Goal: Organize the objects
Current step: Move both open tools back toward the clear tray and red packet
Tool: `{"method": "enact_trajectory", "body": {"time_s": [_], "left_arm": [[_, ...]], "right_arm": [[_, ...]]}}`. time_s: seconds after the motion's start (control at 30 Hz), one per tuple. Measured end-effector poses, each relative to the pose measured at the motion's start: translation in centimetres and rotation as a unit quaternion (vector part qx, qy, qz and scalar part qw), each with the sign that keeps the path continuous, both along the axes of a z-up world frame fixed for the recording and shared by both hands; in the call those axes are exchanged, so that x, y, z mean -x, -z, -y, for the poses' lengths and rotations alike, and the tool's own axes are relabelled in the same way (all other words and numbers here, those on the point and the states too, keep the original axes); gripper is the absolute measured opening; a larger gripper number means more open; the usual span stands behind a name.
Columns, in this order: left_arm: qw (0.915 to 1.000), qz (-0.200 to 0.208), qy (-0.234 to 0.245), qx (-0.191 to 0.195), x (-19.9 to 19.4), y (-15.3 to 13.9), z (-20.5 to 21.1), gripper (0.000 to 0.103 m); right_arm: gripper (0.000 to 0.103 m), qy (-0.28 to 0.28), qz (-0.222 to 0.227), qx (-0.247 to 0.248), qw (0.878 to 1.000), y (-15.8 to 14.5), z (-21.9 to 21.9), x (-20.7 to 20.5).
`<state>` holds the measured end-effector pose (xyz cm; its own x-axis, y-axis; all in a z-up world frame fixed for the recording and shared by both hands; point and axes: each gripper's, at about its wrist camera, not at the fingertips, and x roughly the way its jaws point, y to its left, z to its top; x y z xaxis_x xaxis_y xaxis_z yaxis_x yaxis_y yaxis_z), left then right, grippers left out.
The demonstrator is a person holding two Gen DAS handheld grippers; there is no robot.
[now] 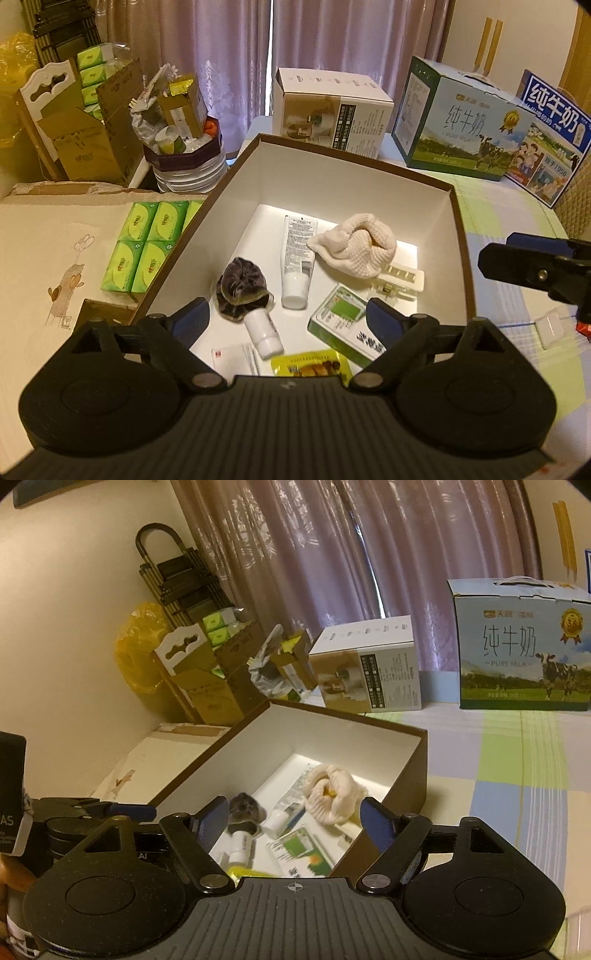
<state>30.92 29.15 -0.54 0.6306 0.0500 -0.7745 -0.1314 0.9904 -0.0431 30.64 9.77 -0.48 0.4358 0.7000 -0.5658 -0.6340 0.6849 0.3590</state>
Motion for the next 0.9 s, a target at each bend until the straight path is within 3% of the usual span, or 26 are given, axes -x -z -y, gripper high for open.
{"method": "enact_trajectory", "body": {"time_s": [0.5,0.9], "left_arm": [[0.9994,0.027,-0.019,0.002,8.0,-3.3,3.1,0.090],[0.9993,0.020,-0.032,0.009,13.1,-3.6,7.6,0.090]], "right_arm": [[0.076,-0.019,0.003,-0.017,1.000,-1.4,3.5,5.3],[0.076,-0.033,-0.008,-0.009,0.999,-1.4,8.7,9.3]]}}
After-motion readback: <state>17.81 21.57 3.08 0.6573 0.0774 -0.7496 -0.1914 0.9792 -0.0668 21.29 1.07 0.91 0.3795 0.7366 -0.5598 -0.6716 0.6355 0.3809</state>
